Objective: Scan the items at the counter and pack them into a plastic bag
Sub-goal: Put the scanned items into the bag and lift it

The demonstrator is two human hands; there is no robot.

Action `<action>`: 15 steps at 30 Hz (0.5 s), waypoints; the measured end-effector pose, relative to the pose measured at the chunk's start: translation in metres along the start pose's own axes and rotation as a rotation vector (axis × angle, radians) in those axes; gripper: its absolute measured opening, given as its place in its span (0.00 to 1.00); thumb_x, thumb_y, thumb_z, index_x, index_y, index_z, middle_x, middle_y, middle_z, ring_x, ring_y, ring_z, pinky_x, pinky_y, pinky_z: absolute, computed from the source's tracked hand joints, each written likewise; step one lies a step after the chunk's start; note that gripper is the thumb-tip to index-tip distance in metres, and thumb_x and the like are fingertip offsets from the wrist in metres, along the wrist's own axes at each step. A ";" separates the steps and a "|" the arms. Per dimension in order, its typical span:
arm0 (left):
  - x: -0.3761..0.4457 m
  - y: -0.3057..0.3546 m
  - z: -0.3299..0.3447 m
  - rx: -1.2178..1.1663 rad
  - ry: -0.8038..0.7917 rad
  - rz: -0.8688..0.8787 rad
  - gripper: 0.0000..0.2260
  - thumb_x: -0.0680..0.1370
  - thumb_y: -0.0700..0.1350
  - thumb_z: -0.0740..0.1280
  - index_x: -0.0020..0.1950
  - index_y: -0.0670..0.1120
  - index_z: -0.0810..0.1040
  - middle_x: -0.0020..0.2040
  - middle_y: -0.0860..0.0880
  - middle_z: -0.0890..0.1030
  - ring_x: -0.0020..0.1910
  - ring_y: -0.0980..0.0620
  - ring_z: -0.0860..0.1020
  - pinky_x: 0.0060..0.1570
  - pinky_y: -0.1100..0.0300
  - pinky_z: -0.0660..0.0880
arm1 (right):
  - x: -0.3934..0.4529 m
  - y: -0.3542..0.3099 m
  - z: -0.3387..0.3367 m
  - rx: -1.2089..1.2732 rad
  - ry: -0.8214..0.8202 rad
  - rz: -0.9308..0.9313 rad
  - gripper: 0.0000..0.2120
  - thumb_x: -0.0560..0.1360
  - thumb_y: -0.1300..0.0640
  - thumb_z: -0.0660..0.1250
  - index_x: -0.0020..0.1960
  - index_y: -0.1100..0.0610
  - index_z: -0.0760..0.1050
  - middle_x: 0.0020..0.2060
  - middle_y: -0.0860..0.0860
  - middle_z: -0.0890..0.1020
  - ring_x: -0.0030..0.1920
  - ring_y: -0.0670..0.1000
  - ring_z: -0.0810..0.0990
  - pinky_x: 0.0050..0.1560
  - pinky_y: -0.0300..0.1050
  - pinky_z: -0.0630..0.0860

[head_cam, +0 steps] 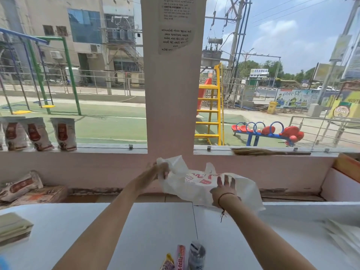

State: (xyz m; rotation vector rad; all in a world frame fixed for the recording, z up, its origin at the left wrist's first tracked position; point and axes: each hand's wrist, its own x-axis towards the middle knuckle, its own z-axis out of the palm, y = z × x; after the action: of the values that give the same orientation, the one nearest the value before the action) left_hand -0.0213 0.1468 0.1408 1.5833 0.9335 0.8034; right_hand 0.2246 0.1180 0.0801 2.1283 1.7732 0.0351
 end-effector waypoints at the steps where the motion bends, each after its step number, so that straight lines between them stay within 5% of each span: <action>1: -0.004 -0.001 -0.006 0.071 -0.064 -0.061 0.16 0.64 0.57 0.67 0.39 0.44 0.78 0.40 0.48 0.81 0.42 0.50 0.77 0.50 0.61 0.71 | 0.003 0.000 0.005 -0.004 0.060 0.001 0.18 0.78 0.54 0.58 0.67 0.49 0.72 0.78 0.54 0.45 0.76 0.64 0.39 0.72 0.66 0.36; 3: -0.012 -0.004 -0.012 0.256 -0.137 -0.167 0.19 0.69 0.63 0.68 0.40 0.47 0.83 0.38 0.50 0.84 0.39 0.53 0.80 0.48 0.59 0.72 | 0.005 -0.003 0.009 0.054 0.125 -0.067 0.14 0.77 0.50 0.60 0.59 0.49 0.78 0.78 0.51 0.42 0.76 0.62 0.35 0.71 0.67 0.34; 5: -0.015 -0.007 -0.009 0.325 -0.092 -0.155 0.16 0.73 0.54 0.69 0.39 0.42 0.84 0.32 0.53 0.84 0.33 0.56 0.79 0.38 0.65 0.74 | -0.001 -0.007 0.009 0.106 0.120 -0.149 0.15 0.76 0.46 0.63 0.58 0.50 0.79 0.78 0.50 0.45 0.77 0.60 0.37 0.73 0.66 0.41; 7: -0.019 -0.013 -0.002 0.275 -0.072 -0.153 0.12 0.76 0.45 0.68 0.38 0.40 0.84 0.30 0.54 0.84 0.30 0.58 0.80 0.33 0.67 0.77 | -0.014 -0.013 0.009 0.204 0.205 -0.273 0.14 0.76 0.48 0.64 0.57 0.52 0.80 0.76 0.53 0.59 0.77 0.57 0.51 0.72 0.60 0.57; 9: -0.022 -0.023 0.002 0.195 -0.060 -0.151 0.10 0.76 0.46 0.67 0.45 0.40 0.85 0.37 0.51 0.87 0.36 0.57 0.82 0.39 0.61 0.80 | -0.027 -0.021 0.011 0.433 0.306 -0.411 0.13 0.76 0.50 0.65 0.52 0.57 0.82 0.61 0.56 0.79 0.59 0.51 0.76 0.59 0.44 0.72; 11: -0.027 -0.033 0.004 0.180 -0.032 -0.115 0.12 0.77 0.48 0.67 0.56 0.42 0.81 0.44 0.46 0.86 0.38 0.53 0.81 0.42 0.58 0.79 | -0.049 -0.028 0.011 0.580 0.207 -0.479 0.14 0.74 0.48 0.68 0.48 0.59 0.82 0.45 0.51 0.83 0.37 0.43 0.76 0.42 0.33 0.73; 12: -0.031 -0.039 0.007 0.196 -0.024 -0.089 0.13 0.77 0.48 0.66 0.59 0.43 0.79 0.45 0.45 0.86 0.37 0.53 0.80 0.41 0.59 0.77 | -0.059 -0.033 0.014 0.572 0.104 -0.519 0.15 0.72 0.46 0.70 0.49 0.58 0.81 0.44 0.50 0.83 0.37 0.43 0.77 0.42 0.33 0.74; 15: -0.047 -0.056 0.022 0.219 -0.020 -0.069 0.12 0.78 0.49 0.64 0.60 0.45 0.77 0.44 0.44 0.85 0.34 0.53 0.78 0.39 0.60 0.75 | -0.077 -0.047 0.038 0.297 -0.221 -0.562 0.25 0.67 0.44 0.74 0.62 0.49 0.75 0.61 0.50 0.78 0.59 0.51 0.75 0.59 0.48 0.73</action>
State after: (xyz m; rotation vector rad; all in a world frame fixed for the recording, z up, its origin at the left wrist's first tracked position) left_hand -0.0324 0.1015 0.0806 1.7340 1.0849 0.6528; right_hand 0.1738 0.0414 0.0474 1.6431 2.2695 -0.6163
